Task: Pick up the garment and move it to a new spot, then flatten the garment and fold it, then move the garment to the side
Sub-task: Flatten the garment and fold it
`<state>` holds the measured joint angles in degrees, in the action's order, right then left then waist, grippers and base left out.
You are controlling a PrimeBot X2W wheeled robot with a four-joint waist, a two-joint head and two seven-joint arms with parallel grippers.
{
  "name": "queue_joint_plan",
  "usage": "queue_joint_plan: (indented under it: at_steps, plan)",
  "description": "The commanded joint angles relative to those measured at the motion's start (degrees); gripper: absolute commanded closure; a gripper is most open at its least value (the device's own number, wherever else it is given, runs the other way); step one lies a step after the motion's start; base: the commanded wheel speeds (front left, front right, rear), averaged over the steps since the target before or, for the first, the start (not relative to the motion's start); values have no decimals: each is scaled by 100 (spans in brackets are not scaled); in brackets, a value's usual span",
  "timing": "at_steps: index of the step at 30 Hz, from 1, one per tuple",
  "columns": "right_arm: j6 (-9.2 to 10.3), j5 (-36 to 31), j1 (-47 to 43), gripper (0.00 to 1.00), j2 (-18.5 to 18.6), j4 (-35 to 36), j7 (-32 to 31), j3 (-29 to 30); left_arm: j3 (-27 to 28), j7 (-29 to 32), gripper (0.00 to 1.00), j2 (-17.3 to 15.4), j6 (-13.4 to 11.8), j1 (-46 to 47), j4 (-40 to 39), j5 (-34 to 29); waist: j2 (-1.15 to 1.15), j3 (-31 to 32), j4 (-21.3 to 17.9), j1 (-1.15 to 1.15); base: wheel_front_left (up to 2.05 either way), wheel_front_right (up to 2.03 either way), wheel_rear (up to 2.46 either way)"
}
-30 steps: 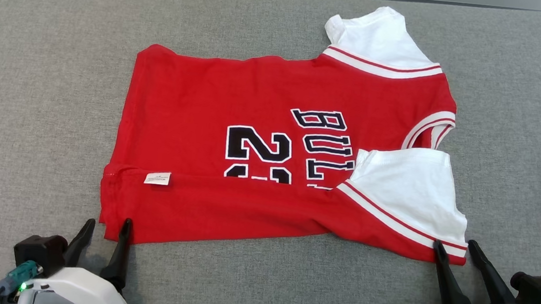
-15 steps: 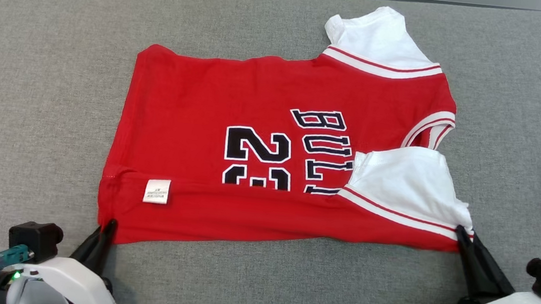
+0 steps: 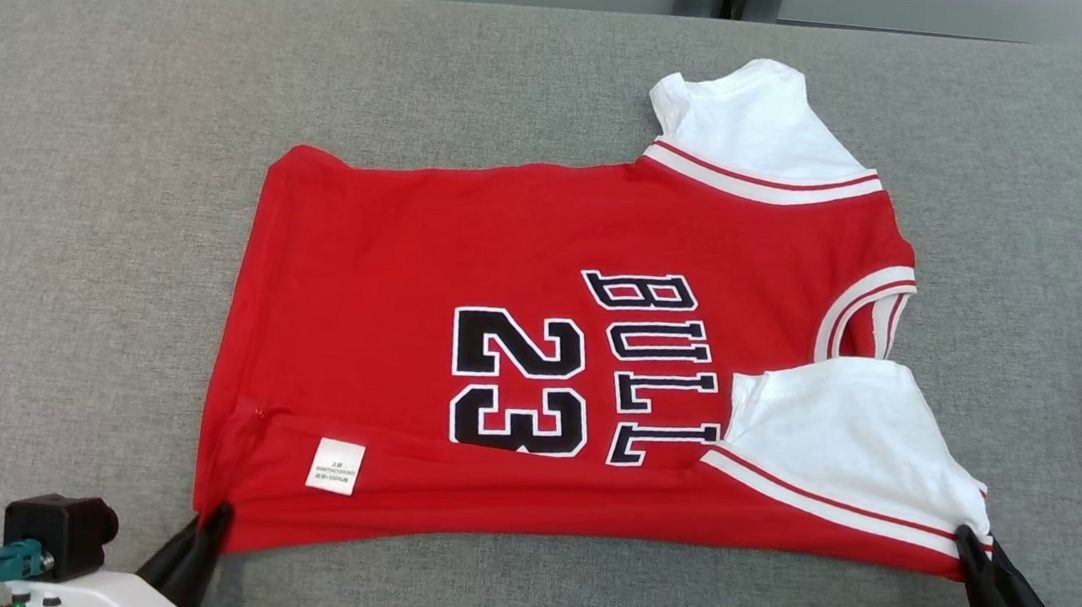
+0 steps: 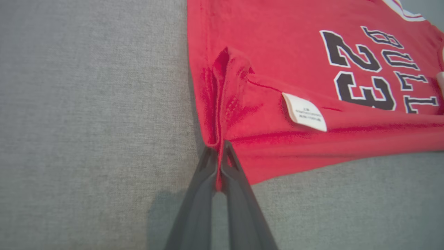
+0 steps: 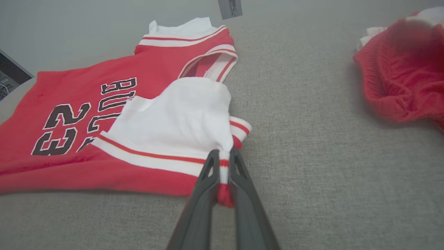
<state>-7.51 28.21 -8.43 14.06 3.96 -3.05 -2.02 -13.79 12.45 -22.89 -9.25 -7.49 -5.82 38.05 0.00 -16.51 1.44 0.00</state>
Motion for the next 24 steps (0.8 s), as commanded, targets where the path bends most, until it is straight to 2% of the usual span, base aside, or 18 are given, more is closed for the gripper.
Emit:
queue_joint_plan:
  at_steps: [1,4,5,6,7,15,19,24]
  plan:
    - [3,-25,-53,100,-15,46,-57,72,16,33,100,-33,-48,-69,-60,23,0,-3,-12,0,0,0,0]
    - [3,-40,-69,98,-51,62,-73,0,-50,125,100,-14,-72,-132,-131,60,0,-20,-33,0,0,0,0]
    - [2,-30,-14,60,-62,40,-21,-32,-58,95,100,0,-79,-91,-123,35,0,-29,-35,0,0,0,0]
    - [2,4,49,3,-88,-7,24,-55,-78,86,32,23,-89,-50,-88,18,0,-37,-37,0,0,0,0]
    - [2,-11,113,0,-82,-85,85,-38,-66,7,0,65,-89,14,-81,-8,0,-43,-41,0,0,0,0]
    - [1,-152,495,0,-140,-530,752,79,153,-904,0,477,-121,426,30,-83,0,-37,-6,0,0,0,0]
    - [1,-455,648,0,-268,-251,1219,260,318,-1552,0,590,-173,620,-33,-272,0,7,-46,0,0,0,0]
    - [1,-864,809,0,-451,341,1339,350,386,-2329,0,540,-275,1030,-161,-827,0,80,-62,0,0,0,0]
